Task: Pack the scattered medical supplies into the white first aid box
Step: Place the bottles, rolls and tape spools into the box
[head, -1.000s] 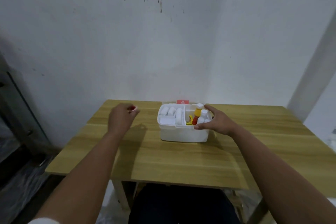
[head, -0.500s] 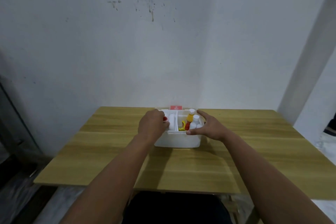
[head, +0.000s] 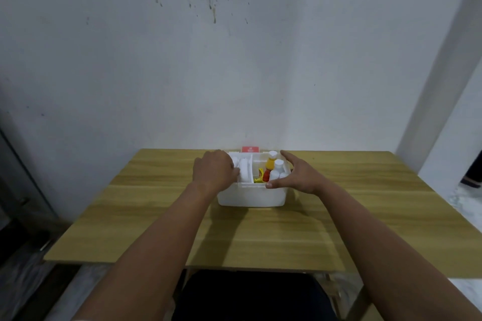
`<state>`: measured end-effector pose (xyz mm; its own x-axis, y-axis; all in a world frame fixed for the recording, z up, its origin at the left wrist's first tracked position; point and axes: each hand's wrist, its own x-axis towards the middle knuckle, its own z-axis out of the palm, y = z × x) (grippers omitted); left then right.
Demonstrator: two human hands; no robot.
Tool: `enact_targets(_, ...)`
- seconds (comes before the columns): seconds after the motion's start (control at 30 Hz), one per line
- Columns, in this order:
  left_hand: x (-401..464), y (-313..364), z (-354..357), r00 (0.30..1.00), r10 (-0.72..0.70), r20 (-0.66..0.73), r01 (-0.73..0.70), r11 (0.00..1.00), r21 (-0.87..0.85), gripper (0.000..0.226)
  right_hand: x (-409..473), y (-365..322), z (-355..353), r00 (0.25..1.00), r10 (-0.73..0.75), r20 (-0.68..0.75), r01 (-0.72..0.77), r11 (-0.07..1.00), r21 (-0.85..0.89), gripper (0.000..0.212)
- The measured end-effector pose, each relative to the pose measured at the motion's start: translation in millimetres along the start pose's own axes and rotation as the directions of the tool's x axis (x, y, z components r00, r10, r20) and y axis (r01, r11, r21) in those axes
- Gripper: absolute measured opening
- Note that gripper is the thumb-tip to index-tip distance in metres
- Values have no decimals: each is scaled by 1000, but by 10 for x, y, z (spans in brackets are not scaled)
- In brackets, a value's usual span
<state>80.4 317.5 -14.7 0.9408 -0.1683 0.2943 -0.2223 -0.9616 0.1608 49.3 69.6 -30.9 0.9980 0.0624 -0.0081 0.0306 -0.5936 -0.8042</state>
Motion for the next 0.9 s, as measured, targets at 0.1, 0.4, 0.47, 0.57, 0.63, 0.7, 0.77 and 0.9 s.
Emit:
enact_targets(0.1, 7, -37, 35, 1000, -1, 5, 1, 1000, -5, 22, 31, 11, -18, 999, 8, -46, -7, 1000, 23, 120)
enact_targets(0.4, 250, -223, 120, 974, -227, 26, 207, 826, -524, 44, 308, 1, 3, 958, 228, -171, -162, 929, 332, 97)
enact_targets(0.47, 361, -274, 173, 937, -285, 203, 348, 686, -639, 57, 397, 42, 17, 947, 291, -139, -218, 896, 388, 85)
enact_targets(0.57, 480, -305, 246, 834, -295, 467, 552, 436, -711, 74, 558, 138, 47, 931, 355, -90, -282, 853, 440, 94)
enact_targets(0.63, 577, -354, 319, 806, -254, 535, 592, 360, -721, 90, 662, 168, 64, 927, 370, -63, -306, 841, 446, 101)
enact_targets(0.7, 676, -393, 390, 809, -226, 543, 587, 264, -765, 97, 745, 169, 76, 924, 375, -70, -307, 841, 445, 106)
enact_targets(0.77, 754, -374, 392, 812, -248, 529, 575, 177, -799, 96, 801, 137, 68, 924, 366, -112, -283, 849, 447, 110)
enact_targets(0.9, 809, -277, 252, 843, -302, 445, 504, 157, -849, 91, 813, -40, 22, 940, 294, -173, -184, 863, 470, 81)
